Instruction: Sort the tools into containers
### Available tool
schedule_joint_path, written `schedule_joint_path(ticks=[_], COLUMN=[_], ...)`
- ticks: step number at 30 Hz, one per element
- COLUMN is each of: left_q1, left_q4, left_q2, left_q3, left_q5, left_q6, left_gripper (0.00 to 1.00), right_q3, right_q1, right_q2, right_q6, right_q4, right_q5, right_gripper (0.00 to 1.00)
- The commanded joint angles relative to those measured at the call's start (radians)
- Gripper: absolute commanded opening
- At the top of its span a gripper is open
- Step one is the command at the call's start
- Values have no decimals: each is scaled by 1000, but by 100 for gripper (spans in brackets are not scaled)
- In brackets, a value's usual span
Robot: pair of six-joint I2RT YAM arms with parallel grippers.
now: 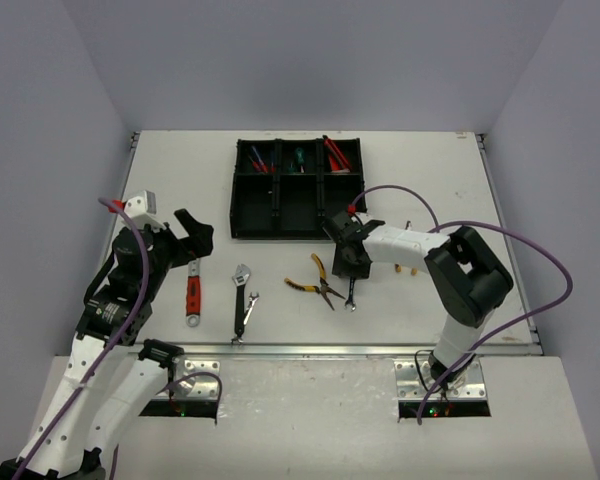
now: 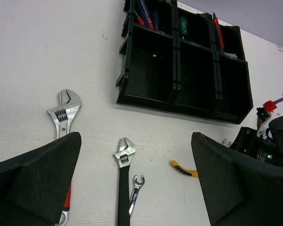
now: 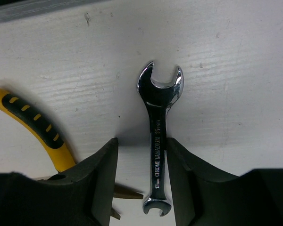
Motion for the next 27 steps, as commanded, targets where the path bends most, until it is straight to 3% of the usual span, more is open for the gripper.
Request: schedule_joint_path(ticks=[1,9,17,27], left_q1=[-16,-23,-28,-40], left_q4=[48,48,48,45], left_q2=[-2,4,20,7], left_q3=[0,0,0,0], left_q5=[17,15,16,1], left_q6=[14,14,14,11], left_gripper=[100,100,100,100], right_q3=[-59,-99,-68,-94], right_q1=[5,-8,-9,-9], right_q2=[17,-29,-20,-29], right_q6=[34,23,-10,-39], right_q4=[18,10,-76,-44], right_q5=[-14,-26,-36,-103], right_gripper=[45,40,41,39])
